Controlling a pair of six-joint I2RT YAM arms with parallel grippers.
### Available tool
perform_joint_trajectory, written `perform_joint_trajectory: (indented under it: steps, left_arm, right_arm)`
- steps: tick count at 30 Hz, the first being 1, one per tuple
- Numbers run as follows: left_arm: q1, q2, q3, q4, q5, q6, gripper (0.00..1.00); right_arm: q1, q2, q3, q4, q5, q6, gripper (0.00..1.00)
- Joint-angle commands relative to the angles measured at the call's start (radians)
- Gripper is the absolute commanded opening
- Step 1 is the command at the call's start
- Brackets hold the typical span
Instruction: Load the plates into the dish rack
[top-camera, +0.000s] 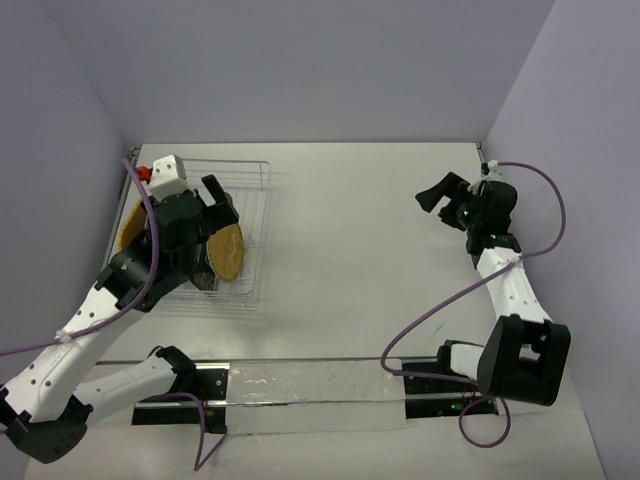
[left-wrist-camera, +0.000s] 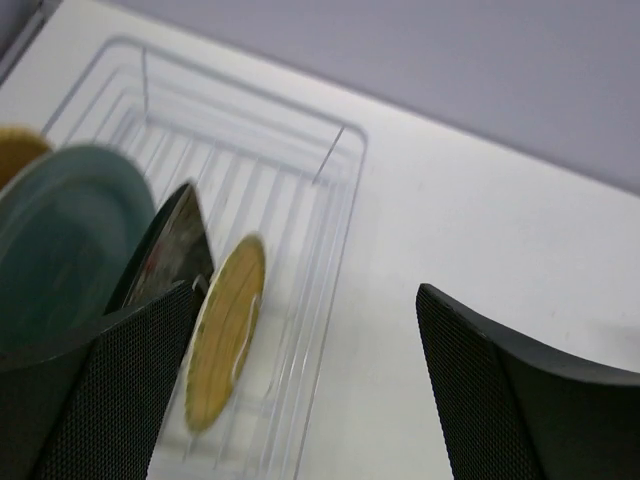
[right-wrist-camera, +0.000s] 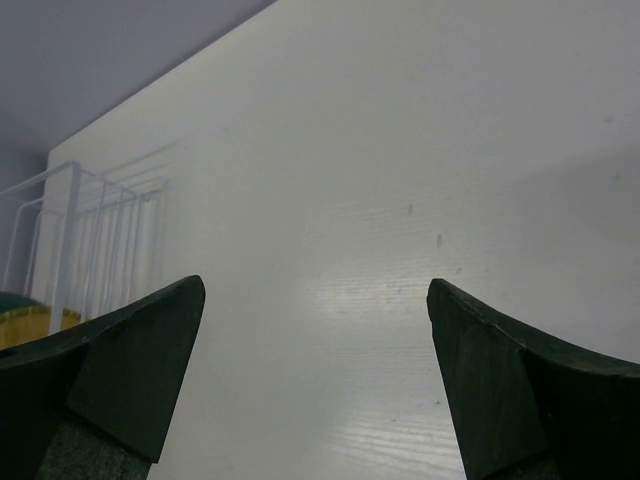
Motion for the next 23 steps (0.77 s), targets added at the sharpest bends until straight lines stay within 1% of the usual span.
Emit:
perform_joint_trajectory:
  steps: [1, 2, 3, 4, 6, 8, 10, 16, 19, 23]
  left_arm:
    - [0.104, 0.129, 0.011, 0.423, 0.127, 0.192, 0.99]
    - [0.168, 0.208, 0.042, 0.411, 0.226, 0.181, 1.0]
    - [0.189, 0.247, 0.068, 0.402, 0.25, 0.17, 0.99]
    - [0.197, 0.278, 0.097, 0.388, 0.247, 0.16, 0.99]
    - [0.197, 0.307, 0.113, 0.407, 0.232, 0.159, 0.99]
    - [0.204, 0.282, 0.057, 0.469, 0.276, 0.169, 0.99]
    - [0.212, 0.228, 0.002, 0.508, 0.312, 0.167, 0.99]
    - [0.23, 0.139, -0.083, 0.514, 0.311, 0.15, 0.99]
    - [0.233, 0.112, -0.129, 0.528, 0.323, 0.15, 0.99]
    - [0.237, 0.095, -0.144, 0.524, 0.314, 0.151, 0.99]
  right_arm:
    - [0.009, -0.126, -0.01, -0.088, 0.289, -0.048, 1.0]
    - [0.011, -0.169, -0.016, -0.115, 0.336, -0.05, 1.0]
    - [0.011, -0.193, -0.02, -0.129, 0.383, -0.05, 1.0]
    - [0.011, -0.216, -0.021, -0.143, 0.421, -0.048, 1.0]
    - [0.011, -0.294, -0.034, -0.188, 0.584, -0.04, 1.0]
    - [0.011, -0.332, -0.046, -0.207, 0.647, -0.035, 1.0]
    - [0.011, -0.362, -0.053, -0.211, 0.659, -0.011, 1.0]
    - [0.011, -0.396, -0.047, -0.214, 0.662, 0.032, 1.0]
    - [0.011, -0.405, -0.06, -0.214, 0.648, 0.035, 1.0]
    - [0.011, -0.418, -0.063, -0.213, 0.631, 0.021, 1.0]
